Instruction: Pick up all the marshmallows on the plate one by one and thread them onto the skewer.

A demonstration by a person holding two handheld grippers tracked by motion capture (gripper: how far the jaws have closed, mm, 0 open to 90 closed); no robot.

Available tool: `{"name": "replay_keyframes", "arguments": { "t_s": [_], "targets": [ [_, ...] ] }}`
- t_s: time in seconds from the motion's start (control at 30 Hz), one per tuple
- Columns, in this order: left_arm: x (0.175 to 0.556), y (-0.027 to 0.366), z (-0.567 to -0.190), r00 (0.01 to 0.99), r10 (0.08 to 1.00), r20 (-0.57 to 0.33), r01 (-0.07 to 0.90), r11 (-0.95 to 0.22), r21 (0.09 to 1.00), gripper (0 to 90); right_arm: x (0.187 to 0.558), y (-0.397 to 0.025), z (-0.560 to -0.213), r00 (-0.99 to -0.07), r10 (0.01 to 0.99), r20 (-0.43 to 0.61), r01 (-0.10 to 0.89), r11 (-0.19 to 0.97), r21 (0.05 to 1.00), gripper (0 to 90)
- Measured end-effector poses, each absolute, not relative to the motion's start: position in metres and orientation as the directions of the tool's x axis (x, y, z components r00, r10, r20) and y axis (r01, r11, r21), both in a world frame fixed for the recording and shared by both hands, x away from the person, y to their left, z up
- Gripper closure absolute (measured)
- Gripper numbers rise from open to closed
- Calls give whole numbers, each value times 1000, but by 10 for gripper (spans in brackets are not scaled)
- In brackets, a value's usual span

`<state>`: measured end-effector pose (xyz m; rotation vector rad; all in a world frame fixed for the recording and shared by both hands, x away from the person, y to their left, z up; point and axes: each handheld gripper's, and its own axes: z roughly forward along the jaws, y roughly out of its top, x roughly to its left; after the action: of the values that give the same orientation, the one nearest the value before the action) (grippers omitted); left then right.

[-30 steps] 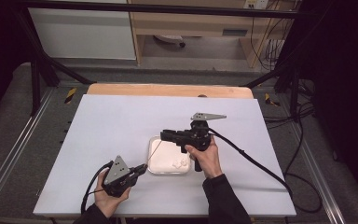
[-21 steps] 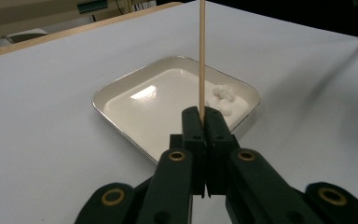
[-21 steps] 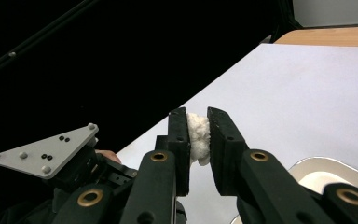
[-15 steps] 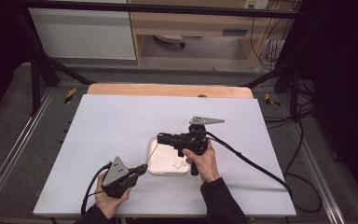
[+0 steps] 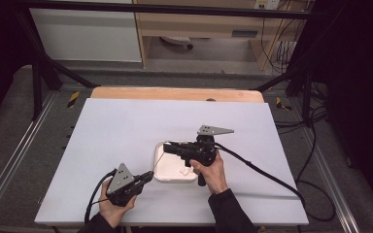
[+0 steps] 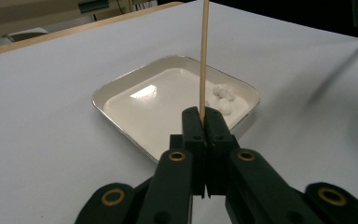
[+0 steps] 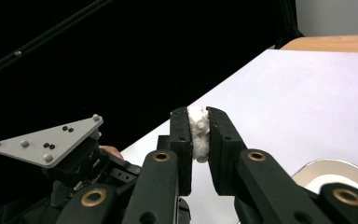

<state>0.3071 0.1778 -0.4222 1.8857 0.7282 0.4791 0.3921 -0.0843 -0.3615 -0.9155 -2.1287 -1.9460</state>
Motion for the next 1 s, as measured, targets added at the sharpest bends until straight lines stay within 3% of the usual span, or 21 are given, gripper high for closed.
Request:
{"name": "replay_keyframes", "arguments": {
  "t_s": [1.0],
  "targets": [
    [306, 172, -426, 746, 665, 46, 274, -369, 888, 893, 388, -83, -370, -815, 364, 452, 503, 55, 863, 828]
  ]
}}
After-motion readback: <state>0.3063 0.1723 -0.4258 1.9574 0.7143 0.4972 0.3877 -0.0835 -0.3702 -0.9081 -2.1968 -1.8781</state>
